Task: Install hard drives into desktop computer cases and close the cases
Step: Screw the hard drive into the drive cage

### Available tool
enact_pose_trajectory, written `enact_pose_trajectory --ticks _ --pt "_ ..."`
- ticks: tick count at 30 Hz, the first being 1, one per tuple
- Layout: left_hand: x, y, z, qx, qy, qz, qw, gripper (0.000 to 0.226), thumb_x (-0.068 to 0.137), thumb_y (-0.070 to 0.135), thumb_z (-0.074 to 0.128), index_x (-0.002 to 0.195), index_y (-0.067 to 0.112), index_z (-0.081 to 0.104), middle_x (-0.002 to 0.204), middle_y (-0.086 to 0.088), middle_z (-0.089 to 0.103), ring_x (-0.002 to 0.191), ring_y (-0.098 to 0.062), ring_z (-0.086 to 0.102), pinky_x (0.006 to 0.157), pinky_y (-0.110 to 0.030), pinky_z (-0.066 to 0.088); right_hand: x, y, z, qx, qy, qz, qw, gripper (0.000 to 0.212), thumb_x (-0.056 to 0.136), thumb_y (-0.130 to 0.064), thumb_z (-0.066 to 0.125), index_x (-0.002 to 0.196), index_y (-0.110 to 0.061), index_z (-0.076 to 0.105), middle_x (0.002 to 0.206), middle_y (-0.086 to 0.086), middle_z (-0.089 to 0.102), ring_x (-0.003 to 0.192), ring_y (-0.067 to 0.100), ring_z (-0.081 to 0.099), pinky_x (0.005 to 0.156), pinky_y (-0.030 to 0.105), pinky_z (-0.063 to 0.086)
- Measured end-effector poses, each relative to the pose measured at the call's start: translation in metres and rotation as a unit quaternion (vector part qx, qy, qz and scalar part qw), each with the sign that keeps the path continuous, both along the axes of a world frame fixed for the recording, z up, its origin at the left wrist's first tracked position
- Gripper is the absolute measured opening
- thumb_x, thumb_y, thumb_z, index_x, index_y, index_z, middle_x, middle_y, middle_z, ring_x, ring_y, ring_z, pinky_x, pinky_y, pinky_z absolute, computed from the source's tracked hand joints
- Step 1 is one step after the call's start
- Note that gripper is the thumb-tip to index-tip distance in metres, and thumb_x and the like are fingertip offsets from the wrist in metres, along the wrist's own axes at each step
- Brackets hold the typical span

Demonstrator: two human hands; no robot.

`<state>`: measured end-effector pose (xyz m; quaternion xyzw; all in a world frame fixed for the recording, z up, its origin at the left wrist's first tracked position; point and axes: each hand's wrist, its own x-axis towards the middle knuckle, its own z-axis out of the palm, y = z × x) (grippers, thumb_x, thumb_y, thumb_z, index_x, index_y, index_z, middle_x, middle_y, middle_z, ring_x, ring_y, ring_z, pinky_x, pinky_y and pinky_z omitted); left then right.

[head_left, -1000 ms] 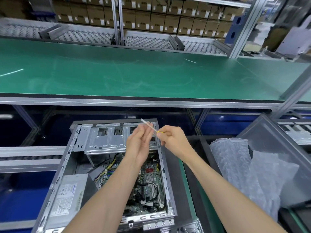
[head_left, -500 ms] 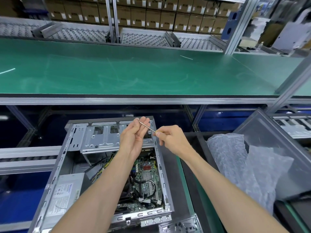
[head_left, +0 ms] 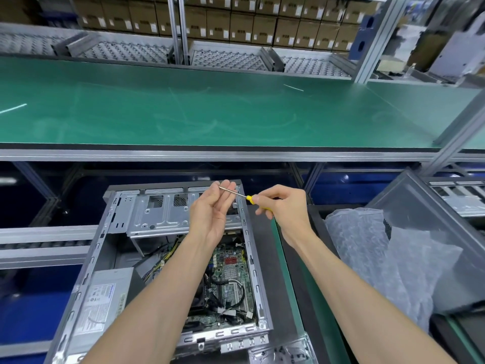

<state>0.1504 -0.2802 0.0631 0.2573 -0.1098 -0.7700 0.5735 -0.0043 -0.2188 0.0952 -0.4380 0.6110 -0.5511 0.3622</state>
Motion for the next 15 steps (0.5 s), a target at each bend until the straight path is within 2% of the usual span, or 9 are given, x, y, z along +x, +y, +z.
enact_pose_trajectory --ticks 3,6,7,8,9,10,12,14,15 --pt "-0.001 0.004 -0.003 0.0 -0.005 0.006 1.0 0.019 0.102 0.004 0.05 0.117 -0.006 0.059 0.105 -0.016 0.076 0.101 -0.027 0.074 0.077 -0.031 0.062 -0.002 -0.003 0.006 -0.004 -0.022 -0.015 1.0 0.009 0.075 -0.018 0.087 0.076 -0.016 0.079 0.072 0.011 0.074 0.059 0.025 0.063 0.056 0.029 0.047" --pt "0.006 0.017 -0.013 0.024 -0.049 0.004 0.999 0.032 0.101 0.021 0.058 0.118 -0.006 0.061 0.106 -0.018 0.075 0.101 -0.025 0.074 0.078 -0.031 0.062 -0.008 -0.011 0.018 -0.006 0.01 -0.025 1.0 0.011 0.073 -0.016 0.088 0.074 -0.015 0.077 0.07 0.008 0.074 0.059 0.019 0.066 0.052 0.025 0.046" --pt "0.011 0.024 -0.019 0.046 -0.076 0.006 0.996 0.033 0.101 0.027 0.059 0.113 -0.003 0.063 0.101 -0.016 0.077 0.093 -0.023 0.076 0.074 -0.031 0.062 -0.011 -0.014 0.023 -0.005 0.045 -0.025 0.999 0.012 0.072 -0.017 0.088 0.072 -0.016 0.076 0.069 0.006 0.074 0.057 0.017 0.067 0.051 0.023 0.046" --pt "0.015 0.03 -0.026 0.074 -0.104 0.012 0.992 0.03 0.101 0.029 0.06 0.106 0.0 0.066 0.09 -0.012 0.077 0.078 -0.018 0.076 0.064 -0.028 0.06 -0.014 -0.017 0.028 -0.004 0.086 -0.021 0.996 0.013 0.071 -0.018 0.088 0.07 -0.017 0.075 0.067 0.003 0.073 0.056 0.015 0.067 0.05 0.022 0.046" --pt "0.019 0.036 -0.035 0.103 -0.136 0.019 0.985 0.024 0.1 0.027 0.06 0.097 0.004 0.066 0.077 -0.007 0.072 0.057 -0.013 0.067 0.051 -0.023 0.052 -0.017 -0.02 0.033 -0.001 0.131 -0.015 0.991 0.015 0.071 -0.02 0.088 0.069 -0.019 0.073 0.065 0.001 0.072 0.058 0.016 0.068 0.051 0.023 0.048" --pt "0.022 0.042 -0.043 0.126 -0.167 0.023 0.978 0.021 0.099 0.023 0.06 0.086 0.007 0.063 0.064 -0.002 0.061 0.042 -0.009 0.049 0.039 -0.02 0.038 -0.018 -0.023 0.035 0.007 0.181 -0.009 0.983 0.018 0.071 -0.022 0.088 0.069 -0.021 0.07 0.064 -0.001 0.071 0.064 0.017 0.068 0.054 0.026 0.05" --pt "0.023 0.049 -0.058 0.16 -0.227 0.006 0.961 0.028 0.097 0.017 0.061 0.07 0.013 0.052 0.051 0.005 0.036 0.036 -0.008 0.023 0.033 -0.021 0.019 -0.017 -0.03 0.038 0.021 0.28 0.015 0.96 0.022 0.074 -0.026 0.085 0.072 -0.025 0.064 0.068 -0.003 0.068 0.081 0.022 0.064 0.064 0.031 0.051" --pt "0.02 0.053 -0.066 0.186 -0.265 -0.027 0.946 0.03 0.092 0.017 0.067 0.07 0.014 0.049 0.048 0.006 0.026 0.037 -0.009 0.017 0.033 -0.023 0.016 -0.011 -0.035 0.037 0.03 0.334 0.044 0.941 0.025 0.078 -0.027 0.082 0.074 -0.028 0.058 0.072 -0.007 0.063 0.092 0.024 0.056 0.067 0.031 0.045" --pt "0.018 0.053 -0.069 0.194 -0.268 -0.039 0.943 0.025 0.09 0.019 0.071 0.076 0.012 0.052 0.049 0.006 0.023 0.038 -0.01 0.017 0.033 -0.022 0.016 -0.008 -0.037 0.035 0.033 0.348 0.055 0.935 0.024 0.079 -0.027 0.081 0.075 -0.028 0.057 0.072 -0.008 0.062 0.095 0.022 0.052 0.066 0.03 0.042"
